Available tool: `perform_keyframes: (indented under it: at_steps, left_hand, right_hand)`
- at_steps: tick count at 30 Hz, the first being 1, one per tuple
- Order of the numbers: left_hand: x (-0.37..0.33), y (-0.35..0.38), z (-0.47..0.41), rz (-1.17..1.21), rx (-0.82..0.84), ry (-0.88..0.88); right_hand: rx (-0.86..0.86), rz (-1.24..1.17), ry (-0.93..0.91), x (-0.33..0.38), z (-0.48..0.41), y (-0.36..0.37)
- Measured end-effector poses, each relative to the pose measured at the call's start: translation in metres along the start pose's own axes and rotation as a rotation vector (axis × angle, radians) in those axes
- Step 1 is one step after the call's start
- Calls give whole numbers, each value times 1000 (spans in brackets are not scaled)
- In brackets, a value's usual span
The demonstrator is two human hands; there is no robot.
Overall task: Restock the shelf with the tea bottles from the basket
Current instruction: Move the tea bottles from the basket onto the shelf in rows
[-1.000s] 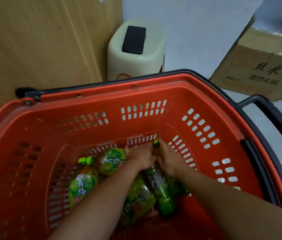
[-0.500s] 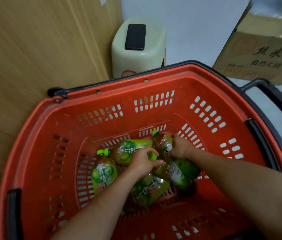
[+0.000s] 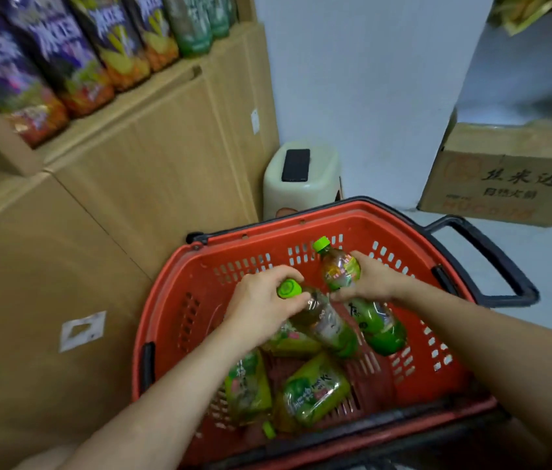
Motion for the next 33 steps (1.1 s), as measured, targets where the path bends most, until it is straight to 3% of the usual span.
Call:
perform_keyframes:
  at_steps: [4,9,15,21,25,33]
  left_hand:
    - [-18,-65,38,183,-238,58]
    - [-63,-154,96,249,-482,162]
    - [-108,-243,158,60,-719,228]
    - [-111,-334,231,-66,-1033,232]
    - [-108,-392,283,-144,-1274,229]
    - [-55,-438,286,-262,-1354,25]
  right_hand:
    - [27,-285,-224,48,45,10]
    - [392,-688,-433,115,110,55]
    - [603,-676,-712,222,161,116]
    - [554,-662,-857,310,182,150]
    - [336,-665,-905,360,183,152]
    - [133,-644,-1020,437,178,150]
Point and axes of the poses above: each hand's wrist, its own z-axis away from the middle knuckle, its own y-axis out of the palm, x = y × z, the point moved 8 cm from there along -z, towards the middle knuckle, and after that the axes turned 8 degrees about x, right-handed, at the moved point
